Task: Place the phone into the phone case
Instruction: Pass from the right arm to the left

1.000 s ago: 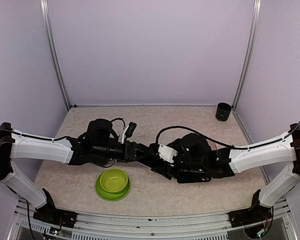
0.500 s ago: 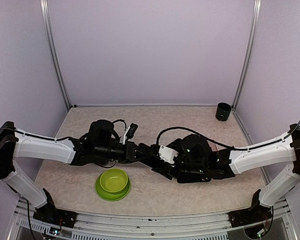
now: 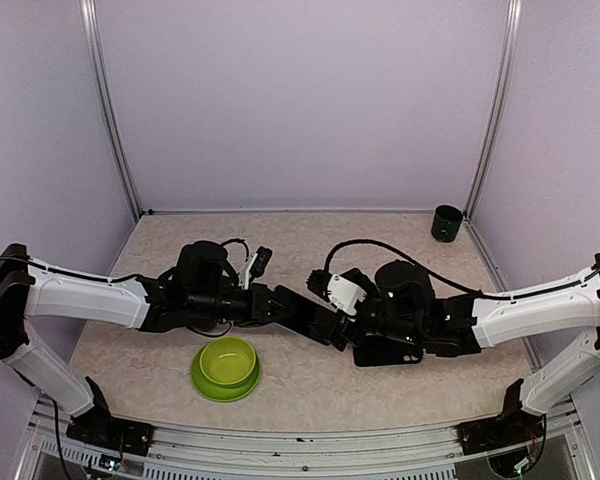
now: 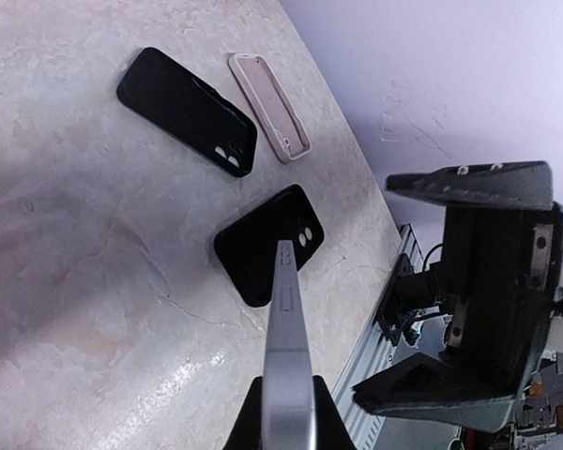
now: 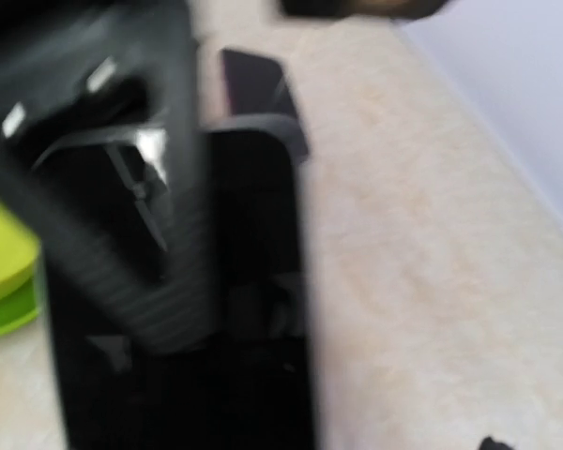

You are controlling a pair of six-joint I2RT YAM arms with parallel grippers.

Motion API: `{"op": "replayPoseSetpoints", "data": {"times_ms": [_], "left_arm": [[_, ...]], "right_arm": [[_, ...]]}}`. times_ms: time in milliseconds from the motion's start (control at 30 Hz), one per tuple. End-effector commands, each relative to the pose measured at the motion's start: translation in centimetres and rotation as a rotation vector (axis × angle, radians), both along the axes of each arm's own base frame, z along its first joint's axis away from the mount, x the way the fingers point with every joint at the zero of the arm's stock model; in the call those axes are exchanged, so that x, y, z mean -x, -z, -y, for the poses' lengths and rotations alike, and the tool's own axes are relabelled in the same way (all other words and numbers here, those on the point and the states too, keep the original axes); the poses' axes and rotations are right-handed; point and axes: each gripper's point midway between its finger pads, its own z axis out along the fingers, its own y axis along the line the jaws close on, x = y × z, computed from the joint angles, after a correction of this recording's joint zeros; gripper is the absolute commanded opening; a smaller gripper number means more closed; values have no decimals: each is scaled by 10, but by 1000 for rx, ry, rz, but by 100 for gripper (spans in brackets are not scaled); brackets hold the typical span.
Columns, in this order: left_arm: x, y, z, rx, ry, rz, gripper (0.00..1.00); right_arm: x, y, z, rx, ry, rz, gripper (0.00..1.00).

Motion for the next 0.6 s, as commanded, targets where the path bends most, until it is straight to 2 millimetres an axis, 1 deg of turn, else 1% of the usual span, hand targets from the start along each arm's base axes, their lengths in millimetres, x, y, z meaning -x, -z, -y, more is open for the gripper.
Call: {"op": "replayPoseSetpoints", "data": {"times_ms": [0,133,267,467,567], "left_arm": [[-1,-14,-2,33,1,58,0],[2,-21,-1,58,15,76,0],[4,-30,-3,87,22,105,0],[2,-37,-11,102,-12,121,0],[-2,-34,-16,90,-46,114,0]], "right_arm": [[-13,-27,14,-100,125,18,92],[-25,-34,30,-138,227,15,95],[-43,-33,51,-172,345,-29,97],[-78,-20,94,-229,576,-151,98],[-84,-7,107,-219,648,-222,98]]}}
